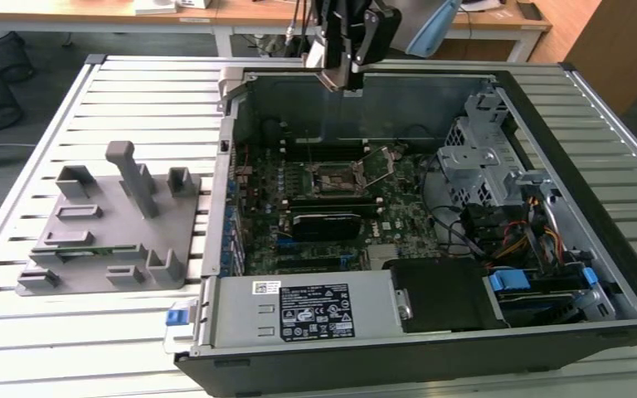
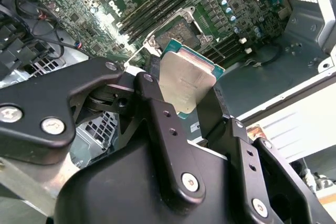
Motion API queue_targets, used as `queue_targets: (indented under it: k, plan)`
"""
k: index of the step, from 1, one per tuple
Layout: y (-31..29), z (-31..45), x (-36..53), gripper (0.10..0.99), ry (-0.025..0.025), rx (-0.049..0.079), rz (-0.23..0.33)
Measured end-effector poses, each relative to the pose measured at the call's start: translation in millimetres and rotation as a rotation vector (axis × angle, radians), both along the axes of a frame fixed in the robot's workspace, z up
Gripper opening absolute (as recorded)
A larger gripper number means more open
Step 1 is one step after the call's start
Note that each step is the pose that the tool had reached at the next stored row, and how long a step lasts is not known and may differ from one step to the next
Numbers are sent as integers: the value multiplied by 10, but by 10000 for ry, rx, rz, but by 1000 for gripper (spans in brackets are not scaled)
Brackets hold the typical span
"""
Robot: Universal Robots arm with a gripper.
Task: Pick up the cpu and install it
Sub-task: 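Place the cpu into insertion slot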
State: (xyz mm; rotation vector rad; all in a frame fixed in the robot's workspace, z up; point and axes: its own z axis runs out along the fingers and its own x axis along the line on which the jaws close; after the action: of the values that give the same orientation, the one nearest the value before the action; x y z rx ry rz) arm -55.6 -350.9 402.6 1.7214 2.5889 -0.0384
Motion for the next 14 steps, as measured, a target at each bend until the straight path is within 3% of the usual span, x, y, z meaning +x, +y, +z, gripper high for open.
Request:
queue_targets:
  k: [14]
  plan:
    - [4, -7, 0, 525, 1, -34, -1425]
